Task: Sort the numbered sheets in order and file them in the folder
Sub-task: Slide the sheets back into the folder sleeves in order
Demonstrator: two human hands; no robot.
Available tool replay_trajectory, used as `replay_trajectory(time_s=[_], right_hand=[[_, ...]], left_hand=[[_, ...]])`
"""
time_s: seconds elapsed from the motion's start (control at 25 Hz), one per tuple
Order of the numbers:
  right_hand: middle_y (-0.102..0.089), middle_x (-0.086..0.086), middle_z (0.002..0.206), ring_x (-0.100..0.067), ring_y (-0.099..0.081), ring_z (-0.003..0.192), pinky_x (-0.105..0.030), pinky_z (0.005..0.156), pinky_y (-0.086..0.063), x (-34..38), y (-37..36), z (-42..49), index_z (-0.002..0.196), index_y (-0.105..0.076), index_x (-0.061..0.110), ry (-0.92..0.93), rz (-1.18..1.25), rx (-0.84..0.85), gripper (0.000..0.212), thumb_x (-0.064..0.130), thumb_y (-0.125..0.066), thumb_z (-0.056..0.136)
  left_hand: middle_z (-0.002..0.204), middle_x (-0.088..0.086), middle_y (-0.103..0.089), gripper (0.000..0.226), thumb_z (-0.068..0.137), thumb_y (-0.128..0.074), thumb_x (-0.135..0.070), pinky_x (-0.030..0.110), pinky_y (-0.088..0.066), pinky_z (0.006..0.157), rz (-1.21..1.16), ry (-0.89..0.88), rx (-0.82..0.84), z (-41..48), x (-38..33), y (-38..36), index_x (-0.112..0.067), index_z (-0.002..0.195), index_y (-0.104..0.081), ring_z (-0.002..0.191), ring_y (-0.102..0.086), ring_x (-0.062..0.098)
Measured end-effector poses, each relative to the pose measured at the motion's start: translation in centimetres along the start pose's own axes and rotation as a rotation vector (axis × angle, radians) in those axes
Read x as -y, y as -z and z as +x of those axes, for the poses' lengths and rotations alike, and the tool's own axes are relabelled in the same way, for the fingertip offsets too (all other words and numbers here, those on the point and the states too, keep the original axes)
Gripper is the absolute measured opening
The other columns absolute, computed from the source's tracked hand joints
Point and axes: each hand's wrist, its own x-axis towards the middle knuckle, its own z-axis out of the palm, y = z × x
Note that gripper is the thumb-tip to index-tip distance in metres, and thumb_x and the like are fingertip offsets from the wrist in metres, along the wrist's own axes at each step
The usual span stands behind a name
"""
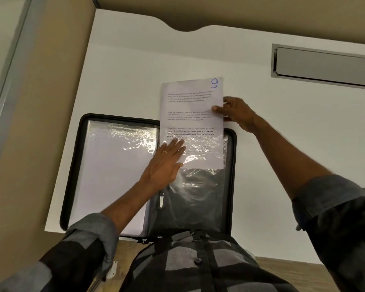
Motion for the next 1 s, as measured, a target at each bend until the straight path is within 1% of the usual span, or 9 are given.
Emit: replay_trajectory(time_s=[0.12,0.2,0.36,0.44,0.52,0.6,0.76,0.88,1.0], right_hand=[[-0.074,-0.004,0.121,-0.024,-0.072,0.109,-0.048,0.089,-0.061,1.6,-0.8,2.7,0.127,-0.064,0.013,0.087,-0.034,-0.090,0.048,0.032,-0.081,0.086],[-0.074,-0.007,0.120,-0.028,-0.071,0.110,-0.052,0.091,-0.059,1.7,-0.9,4.0,0.126,-0.065,0.011,0.112,-0.119,-0.074,0.044,0.026,-0.079,0.087],[-0.073,-0.011,0.121,-0.030,-0.070,0.112,-0.046,0.096,-0.058,0.4,0.6,4.3,0.125,-0.066,0.007,-0.066,-0.255,0.152,0.038,0.010,-0.077,0.089],[-0.074,-0.010,0.119,-0.030,-0.069,0.114,-0.039,0.093,-0.059,-0.3,1.3,3.6,0.122,-0.067,0.009,-0.198,-0.297,0.245,0.037,0.007,-0.078,0.086],[-0.075,-0.007,0.116,-0.027,-0.070,0.112,-0.032,0.089,-0.060,-0.4,1.7,3.1,0.119,-0.069,0.012,-0.241,-0.341,0.285,0.037,0.008,-0.080,0.084],[-0.076,-0.006,0.114,-0.025,-0.072,0.107,-0.030,0.085,-0.061,0.2,2.0,3.2,0.119,-0.070,0.011,-0.197,-0.371,0.287,0.040,0.013,-0.083,0.081],[-0.076,-0.006,0.109,-0.012,-0.068,0.097,-0.012,0.072,-0.053,3.3,1.6,5.7,0.121,-0.070,0.014,0.033,-0.459,0.174,0.038,0.019,-0.081,0.085],[-0.076,-0.004,0.107,-0.005,-0.065,0.087,-0.008,0.069,-0.047,4.7,-0.4,7.7,0.119,-0.073,0.017,0.088,-0.649,0.264,0.030,0.019,-0.078,0.089],[-0.075,-0.003,0.104,-0.008,-0.064,0.090,-0.013,0.077,-0.047,5.1,-3.2,9.0,0.117,-0.075,0.018,0.079,-0.755,0.354,0.028,0.016,-0.078,0.089]], left_hand=[[0.167,0.007,-0.021,0.057,0.106,-0.051,-0.027,0.042,-0.010,0.128,-0.053,0.052,0.010,0.0,-1.0,0.5,-0.009,0.157,-0.033,0.157,-0.014,0.023],[0.167,0.007,-0.022,0.058,0.106,-0.050,-0.030,0.043,-0.011,0.128,-0.080,0.075,-0.023,-0.5,-1.3,0.5,-0.009,0.157,-0.032,0.156,-0.014,0.023],[0.168,0.006,-0.017,0.064,0.105,-0.044,-0.039,0.043,-0.012,0.128,-0.123,0.095,-0.073,-1.6,-1.0,-0.3,-0.010,0.160,-0.026,0.157,-0.011,0.022],[0.170,0.003,-0.011,0.067,0.105,-0.039,-0.043,0.041,-0.007,0.128,-0.127,0.101,-0.066,-2.2,-1.0,-1.0,-0.012,0.161,-0.019,0.158,-0.005,0.020],[0.171,0.003,-0.007,0.068,0.106,-0.037,-0.044,0.042,-0.006,0.129,-0.108,0.091,-0.046,-2.8,-1.1,-1.8,-0.012,0.162,-0.016,0.158,-0.001,0.018],[0.171,0.004,-0.006,0.067,0.107,-0.036,-0.042,0.043,-0.008,0.129,-0.081,0.073,-0.024,-3.3,-1.3,-2.6,-0.011,0.162,-0.015,0.158,0.001,0.018],[0.171,0.004,-0.001,0.066,0.108,-0.036,-0.039,0.040,-0.003,0.129,-0.021,0.059,0.012,-3.9,-1.7,-3.0,-0.011,0.163,-0.011,0.158,0.007,0.016],[0.171,0.003,0.003,0.067,0.108,-0.035,-0.039,0.037,0.002,0.128,-0.043,0.083,0.025,-4.0,-2.1,-2.9,-0.012,0.163,-0.007,0.157,0.010,0.015],[0.171,0.006,-0.002,0.067,0.108,-0.038,-0.038,0.036,0.000,0.128,-0.063,0.092,-0.025,-4.5,-2.2,-3.1,-0.011,0.162,-0.011,0.158,0.004,0.018]])
